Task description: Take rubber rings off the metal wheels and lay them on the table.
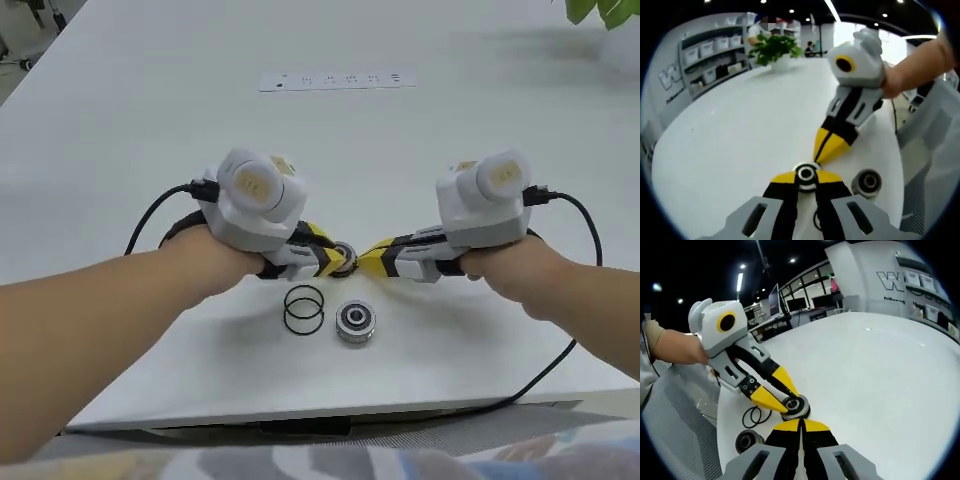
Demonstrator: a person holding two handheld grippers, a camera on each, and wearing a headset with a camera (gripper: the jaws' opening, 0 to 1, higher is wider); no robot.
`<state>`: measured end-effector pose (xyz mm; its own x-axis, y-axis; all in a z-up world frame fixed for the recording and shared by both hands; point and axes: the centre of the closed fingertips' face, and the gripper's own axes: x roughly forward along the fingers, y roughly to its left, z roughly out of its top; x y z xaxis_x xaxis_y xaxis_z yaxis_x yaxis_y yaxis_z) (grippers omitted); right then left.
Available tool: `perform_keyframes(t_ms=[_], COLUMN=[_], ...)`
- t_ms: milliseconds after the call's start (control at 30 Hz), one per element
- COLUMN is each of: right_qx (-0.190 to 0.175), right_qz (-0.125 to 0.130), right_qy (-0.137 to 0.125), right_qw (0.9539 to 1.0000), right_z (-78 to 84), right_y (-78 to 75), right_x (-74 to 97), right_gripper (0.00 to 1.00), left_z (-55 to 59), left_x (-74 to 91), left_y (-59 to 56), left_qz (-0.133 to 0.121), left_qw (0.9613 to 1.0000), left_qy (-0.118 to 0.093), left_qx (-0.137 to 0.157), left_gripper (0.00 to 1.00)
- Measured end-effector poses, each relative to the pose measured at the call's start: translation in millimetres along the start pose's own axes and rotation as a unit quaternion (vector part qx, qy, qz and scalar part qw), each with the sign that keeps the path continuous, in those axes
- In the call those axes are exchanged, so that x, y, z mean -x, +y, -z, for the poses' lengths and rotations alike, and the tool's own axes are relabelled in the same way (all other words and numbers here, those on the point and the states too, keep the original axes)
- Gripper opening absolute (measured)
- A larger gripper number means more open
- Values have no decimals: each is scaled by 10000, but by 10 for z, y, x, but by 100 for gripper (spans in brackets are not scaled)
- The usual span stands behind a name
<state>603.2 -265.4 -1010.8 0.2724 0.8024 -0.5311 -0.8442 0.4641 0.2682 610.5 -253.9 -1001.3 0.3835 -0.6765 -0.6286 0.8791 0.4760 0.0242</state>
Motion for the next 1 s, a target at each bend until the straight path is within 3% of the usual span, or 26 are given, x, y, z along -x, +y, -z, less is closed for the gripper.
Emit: perform_keyframes(t_ms=[167,300,533,1000], right_qx=[-24,-470,-809,-993], right_qz=[-2,-6,-14,-69], right_qy=[23,-94,-360,-499], right_qw=[10000,9989,9961,9938], right_z=[-1,-6,-78,-113], right_y=[-2,-5,-26,1], right_x=[-12,-13,-2,12], right_gripper=[0,0,0,0], left_z=[6,8,15,23], left_x=[-9,-8,-3,-1], left_y=[17,17,-5,-10], left_qz=[-1,-12,-7,-17], left_qw=[10000,10000,10000,10000], left_qy=[-6,-4,9,36], left_qx=[32,38,46,48], left_gripper=[12,12,12,11])
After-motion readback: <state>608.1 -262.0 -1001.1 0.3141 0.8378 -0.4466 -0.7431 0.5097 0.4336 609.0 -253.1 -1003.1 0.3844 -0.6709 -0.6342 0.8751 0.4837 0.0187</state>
